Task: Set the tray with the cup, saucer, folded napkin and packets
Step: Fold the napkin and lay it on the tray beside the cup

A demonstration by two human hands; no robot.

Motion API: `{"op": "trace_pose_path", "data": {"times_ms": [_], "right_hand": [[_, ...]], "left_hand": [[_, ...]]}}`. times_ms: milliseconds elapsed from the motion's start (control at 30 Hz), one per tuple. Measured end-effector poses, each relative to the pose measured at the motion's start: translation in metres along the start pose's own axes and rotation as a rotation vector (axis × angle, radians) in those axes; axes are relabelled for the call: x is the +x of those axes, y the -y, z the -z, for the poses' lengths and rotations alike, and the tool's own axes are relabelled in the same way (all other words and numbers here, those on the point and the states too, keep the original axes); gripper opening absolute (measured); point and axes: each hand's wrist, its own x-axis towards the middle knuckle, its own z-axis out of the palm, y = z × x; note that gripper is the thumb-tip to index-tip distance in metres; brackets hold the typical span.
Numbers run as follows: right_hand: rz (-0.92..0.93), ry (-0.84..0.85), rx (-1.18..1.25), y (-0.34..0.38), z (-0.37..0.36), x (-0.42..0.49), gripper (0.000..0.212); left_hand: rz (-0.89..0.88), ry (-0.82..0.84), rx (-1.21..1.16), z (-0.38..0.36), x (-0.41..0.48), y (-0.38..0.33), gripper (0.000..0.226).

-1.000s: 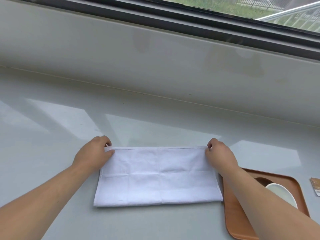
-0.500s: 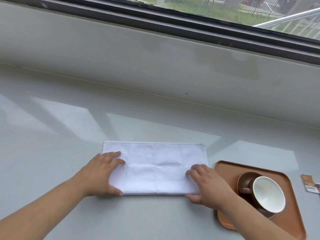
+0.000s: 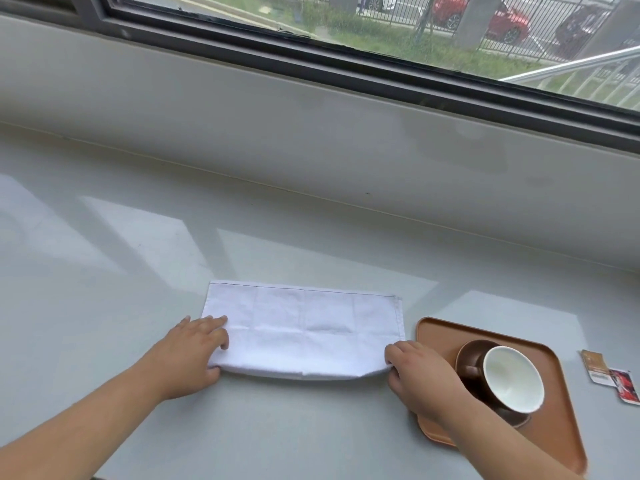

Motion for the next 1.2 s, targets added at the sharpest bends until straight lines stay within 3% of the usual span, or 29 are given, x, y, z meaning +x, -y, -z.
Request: {"op": "trace_pose_path", "data": {"times_ms": [100,233,400,833,933,1033,1100,1200], "right_hand": [[-0.071,-0.029,0.093,-0.001,0.002,-0.002,0.009],[-0.152,-0.116,0.184,-0.005,0.018,0.007,0.006],[-0.251,-0.244,0.221,-0.016,0.040,0.041,0.016],[-0.453,-0.172,0.180,-0.033,0.036,0.122,0.015],[-0.490,-0.167,0.150,-0.030,0.028,0.124,0.016],[-0.471,-0.257,0.094,-0.027,0.025,0.119,0.031],[-0.422,-0.297,0.051,-0.022,0.025,0.116,0.037],[-0.321,-0.335,0.048,-0.004,0.022,0.112,0.038]], "left_hand": [[0.064,-0.074,-0.132,0.006,0.001,-0.005,0.013],[0.213,-0.187,-0.314,0.019,0.003,-0.005,0.015],[0.275,-0.289,-0.405,0.041,0.026,0.002,0.025],[0.316,-0.262,-0.346,0.052,0.106,0.029,0.019],[0.301,-0.174,-0.339,0.050,0.113,0.036,0.045],[0.272,-0.141,-0.276,0.047,0.115,0.039,0.071],[0.230,-0.163,-0.214,0.046,0.115,0.041,0.064],[0.214,-0.137,-0.189,0.051,0.117,0.040,0.036]]}}
